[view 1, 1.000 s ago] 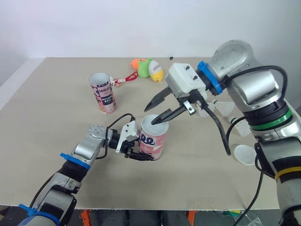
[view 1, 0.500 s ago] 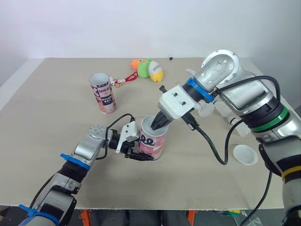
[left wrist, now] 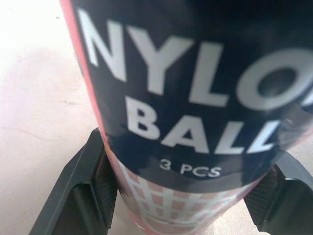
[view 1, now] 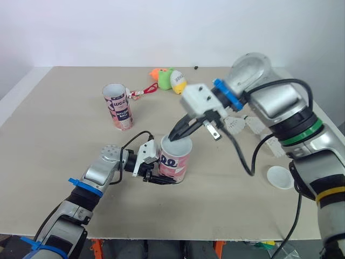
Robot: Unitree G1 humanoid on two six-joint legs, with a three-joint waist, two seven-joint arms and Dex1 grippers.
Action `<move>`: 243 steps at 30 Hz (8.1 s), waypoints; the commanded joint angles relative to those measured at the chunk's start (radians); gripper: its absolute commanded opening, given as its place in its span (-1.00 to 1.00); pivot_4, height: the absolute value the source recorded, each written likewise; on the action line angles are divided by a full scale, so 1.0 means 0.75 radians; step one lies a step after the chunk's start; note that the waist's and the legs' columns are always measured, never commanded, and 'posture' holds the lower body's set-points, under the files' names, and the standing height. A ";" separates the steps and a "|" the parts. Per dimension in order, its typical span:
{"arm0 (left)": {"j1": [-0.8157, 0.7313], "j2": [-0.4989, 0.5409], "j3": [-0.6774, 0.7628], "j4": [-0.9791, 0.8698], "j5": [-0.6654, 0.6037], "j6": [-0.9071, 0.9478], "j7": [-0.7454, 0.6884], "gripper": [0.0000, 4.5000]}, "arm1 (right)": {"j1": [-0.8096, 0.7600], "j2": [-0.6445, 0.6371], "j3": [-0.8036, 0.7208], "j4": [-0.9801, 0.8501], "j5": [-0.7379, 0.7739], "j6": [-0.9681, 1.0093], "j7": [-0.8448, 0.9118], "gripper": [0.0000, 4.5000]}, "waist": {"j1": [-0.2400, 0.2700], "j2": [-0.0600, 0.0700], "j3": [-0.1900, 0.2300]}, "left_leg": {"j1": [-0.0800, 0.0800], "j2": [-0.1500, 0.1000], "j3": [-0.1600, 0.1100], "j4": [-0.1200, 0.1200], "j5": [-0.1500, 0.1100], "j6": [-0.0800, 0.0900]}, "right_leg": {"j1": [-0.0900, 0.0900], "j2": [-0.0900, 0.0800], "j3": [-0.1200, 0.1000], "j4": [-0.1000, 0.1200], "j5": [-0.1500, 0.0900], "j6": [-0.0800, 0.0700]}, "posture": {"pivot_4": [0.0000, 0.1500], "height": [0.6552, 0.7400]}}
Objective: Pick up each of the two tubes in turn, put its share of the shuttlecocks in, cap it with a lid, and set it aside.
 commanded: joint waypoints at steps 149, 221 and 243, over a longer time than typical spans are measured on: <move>-0.096 0.072 0.377 -0.418 -0.473 0.300 0.240 1.00 | 0.926 -0.353 -1.431 1.057 -0.109 0.058 -1.074 0.99 | -0.038 -0.012 0.015 | -0.007 0.019 0.038 0.000 0.005 -0.009 | -0.021 0.037 0.045 -0.004 0.016 0.008 | 1.00 0.82; -0.310 0.156 0.603 0.681 0.008 0.004 0.864 1.00 | 1.224 0.412 -0.914 -0.674 0.125 0.351 -1.283 0.99 | -0.033 -0.021 0.015 | -0.011 0.028 0.047 0.000 0.006 -0.014 | -0.025 0.043 0.048 -0.004 0.018 0.008 | 1.00 0.82; -0.405 0.146 0.598 0.853 0.080 -0.202 0.866 0.44 | 1.218 0.392 -0.920 -0.700 0.133 0.358 -1.284 1.00 | -0.034 -0.021 0.015 | -0.013 0.027 0.045 0.000 0.006 -0.014 | -0.025 0.042 0.048 -0.003 0.019 0.008 | 1.00 0.82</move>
